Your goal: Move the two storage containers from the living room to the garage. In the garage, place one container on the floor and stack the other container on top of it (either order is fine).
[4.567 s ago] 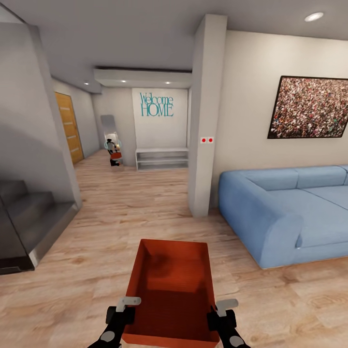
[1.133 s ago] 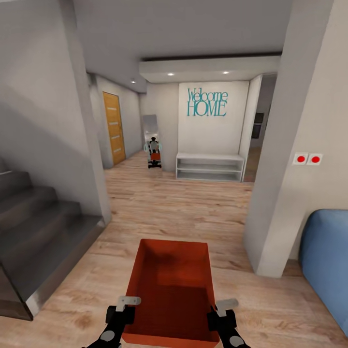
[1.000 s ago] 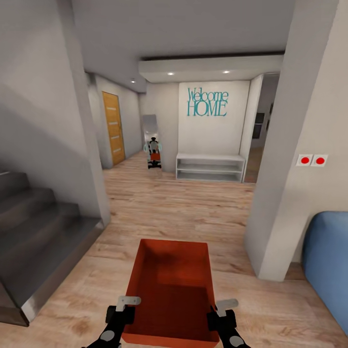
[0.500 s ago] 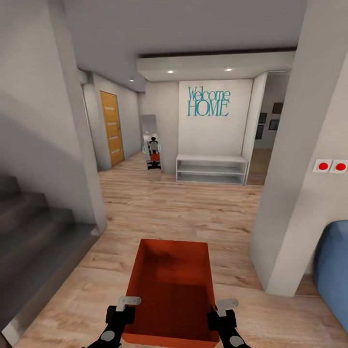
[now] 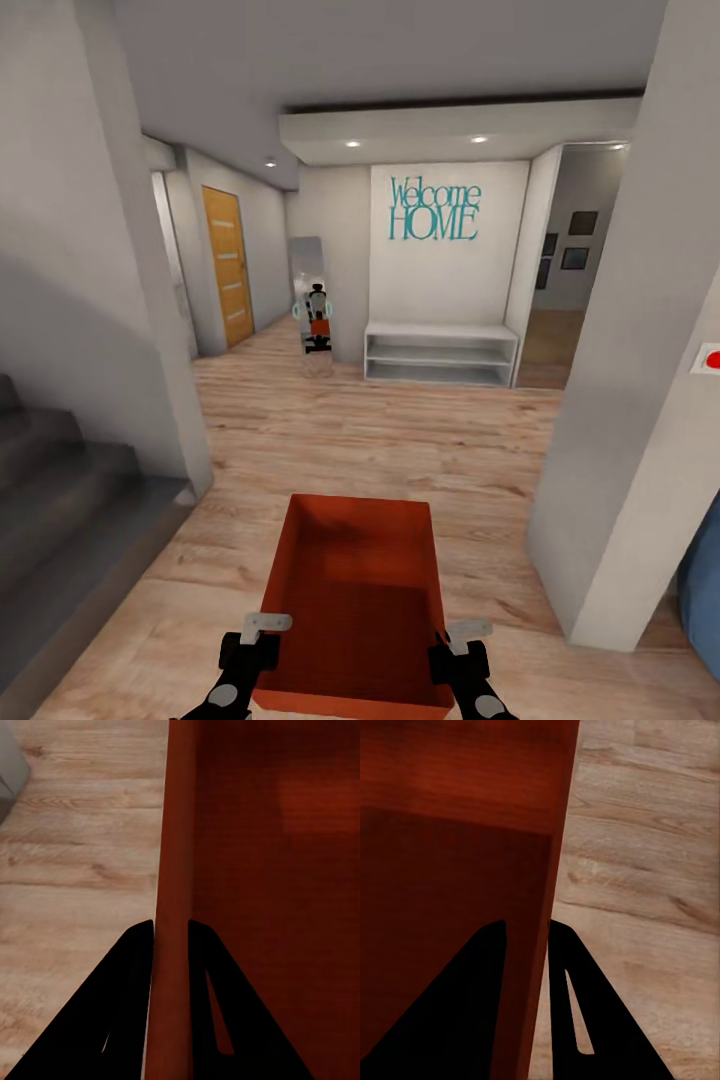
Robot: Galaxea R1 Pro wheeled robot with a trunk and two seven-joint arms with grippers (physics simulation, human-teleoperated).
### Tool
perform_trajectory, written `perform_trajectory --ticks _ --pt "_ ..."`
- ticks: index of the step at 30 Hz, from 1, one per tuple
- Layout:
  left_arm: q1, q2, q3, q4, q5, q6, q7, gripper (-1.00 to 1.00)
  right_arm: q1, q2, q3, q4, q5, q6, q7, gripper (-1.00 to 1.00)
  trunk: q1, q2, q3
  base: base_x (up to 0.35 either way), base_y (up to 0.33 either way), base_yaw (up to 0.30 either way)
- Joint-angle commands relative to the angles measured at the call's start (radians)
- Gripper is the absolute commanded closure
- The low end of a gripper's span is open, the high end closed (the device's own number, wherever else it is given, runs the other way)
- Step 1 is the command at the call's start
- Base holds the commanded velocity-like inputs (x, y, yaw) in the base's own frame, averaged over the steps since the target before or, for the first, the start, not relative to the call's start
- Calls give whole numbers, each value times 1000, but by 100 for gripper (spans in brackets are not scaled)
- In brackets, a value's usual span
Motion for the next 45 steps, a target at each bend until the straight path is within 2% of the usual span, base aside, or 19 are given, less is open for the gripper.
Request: perform_trajectory --ticks 1,11,45 --pt "-2 0 42 -6 39 -1 7 100 0 0 -10 2 4 0 -11 100 1 -1 -1 339 0 0" --pt "-2 0 42 -6 39 -1 7 100 0 0 -10 2 4 0 -11 100 1 -1 -1 339 0 106" --pt "-2 -1 42 -6 39 0 7 100 0 0 -10 2 4 0 -11 100 1 -1 2 339 0 2"
